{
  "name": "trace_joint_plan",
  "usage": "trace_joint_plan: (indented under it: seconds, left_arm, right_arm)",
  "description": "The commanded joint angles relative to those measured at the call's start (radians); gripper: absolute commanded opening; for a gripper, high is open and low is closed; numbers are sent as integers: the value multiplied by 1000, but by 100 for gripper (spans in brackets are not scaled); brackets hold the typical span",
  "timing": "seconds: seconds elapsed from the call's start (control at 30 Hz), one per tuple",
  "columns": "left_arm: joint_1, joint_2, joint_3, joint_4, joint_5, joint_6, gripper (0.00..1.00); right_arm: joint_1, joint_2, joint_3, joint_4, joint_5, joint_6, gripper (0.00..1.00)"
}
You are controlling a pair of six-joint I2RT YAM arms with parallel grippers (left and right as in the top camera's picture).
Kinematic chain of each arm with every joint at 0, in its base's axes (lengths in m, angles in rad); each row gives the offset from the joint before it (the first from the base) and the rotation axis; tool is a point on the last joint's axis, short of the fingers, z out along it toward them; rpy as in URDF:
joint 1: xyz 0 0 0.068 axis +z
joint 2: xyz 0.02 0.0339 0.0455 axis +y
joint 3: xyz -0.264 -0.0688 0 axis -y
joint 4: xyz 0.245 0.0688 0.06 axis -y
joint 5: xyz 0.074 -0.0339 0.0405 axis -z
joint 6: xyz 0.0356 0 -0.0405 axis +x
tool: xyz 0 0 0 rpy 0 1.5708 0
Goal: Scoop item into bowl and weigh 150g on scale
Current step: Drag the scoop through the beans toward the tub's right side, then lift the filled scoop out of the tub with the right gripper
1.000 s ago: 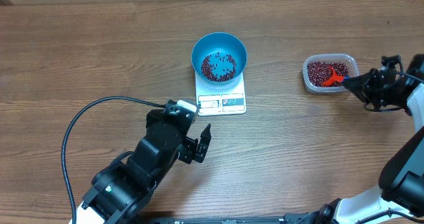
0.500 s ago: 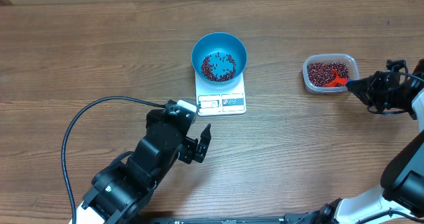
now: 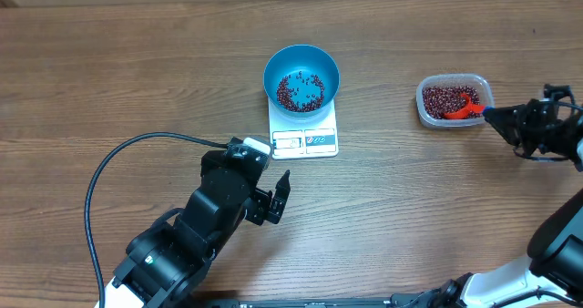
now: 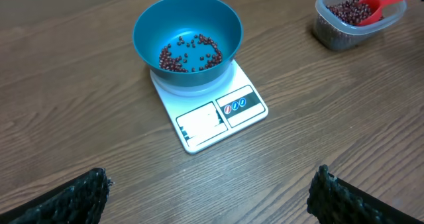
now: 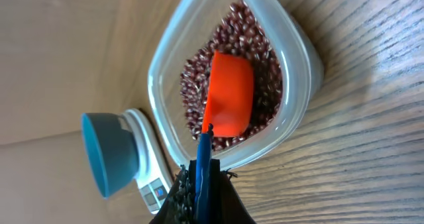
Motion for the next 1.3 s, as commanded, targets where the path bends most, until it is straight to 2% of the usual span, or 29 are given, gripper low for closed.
trace_joint_plan:
  seconds: [0.0, 1.0, 1.27]
  left_arm:
    - [4, -4, -5, 0, -4, 19, 99]
    - [4, -4, -5, 0, -4, 19, 100]
    - [4, -4, -5, 0, -3, 19, 100]
  right_arm:
    - [-26, 5, -8, 0, -84, -21, 4]
    - [-113, 5, -8, -11, -369, -68, 4]
    - [-112, 5, -8, -7, -522, -70, 4]
